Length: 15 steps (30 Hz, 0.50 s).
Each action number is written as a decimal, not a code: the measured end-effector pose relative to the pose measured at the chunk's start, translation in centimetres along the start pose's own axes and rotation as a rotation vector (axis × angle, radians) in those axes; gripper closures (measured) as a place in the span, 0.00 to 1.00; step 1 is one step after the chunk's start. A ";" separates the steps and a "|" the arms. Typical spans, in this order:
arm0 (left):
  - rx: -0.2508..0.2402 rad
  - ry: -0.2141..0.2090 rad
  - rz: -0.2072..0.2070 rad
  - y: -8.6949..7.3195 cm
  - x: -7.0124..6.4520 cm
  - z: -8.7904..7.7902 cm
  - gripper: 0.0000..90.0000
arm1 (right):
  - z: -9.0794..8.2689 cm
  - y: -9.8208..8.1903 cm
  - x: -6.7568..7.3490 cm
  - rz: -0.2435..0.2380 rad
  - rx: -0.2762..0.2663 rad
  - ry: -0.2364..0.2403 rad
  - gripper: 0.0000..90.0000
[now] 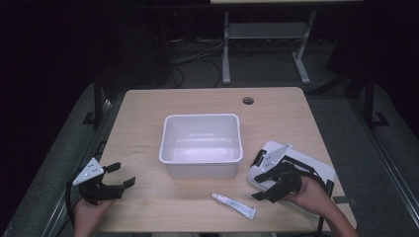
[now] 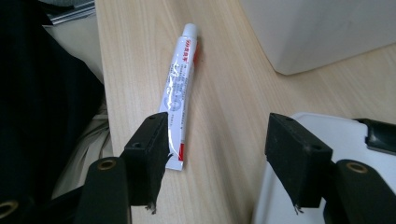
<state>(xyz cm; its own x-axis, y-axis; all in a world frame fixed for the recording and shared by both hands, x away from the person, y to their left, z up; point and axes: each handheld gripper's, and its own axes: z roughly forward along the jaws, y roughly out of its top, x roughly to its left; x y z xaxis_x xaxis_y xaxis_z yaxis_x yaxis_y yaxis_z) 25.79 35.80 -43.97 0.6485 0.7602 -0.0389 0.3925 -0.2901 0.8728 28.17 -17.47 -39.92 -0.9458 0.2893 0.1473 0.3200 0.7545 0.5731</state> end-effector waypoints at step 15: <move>-0.005 0.003 -0.003 0.0 0.1 -0.1 0.18 | 1.6 1.0 0.5 -0.018 0.015 0.030 0.42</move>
<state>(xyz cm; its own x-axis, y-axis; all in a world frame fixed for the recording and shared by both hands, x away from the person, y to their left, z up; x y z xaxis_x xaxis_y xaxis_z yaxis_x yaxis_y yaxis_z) 25.75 35.92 -43.90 0.6452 0.7630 -0.0395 0.3906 -0.2850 0.8753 28.09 -15.69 -40.56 -0.9527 0.2580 0.1607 0.3031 0.7684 0.5636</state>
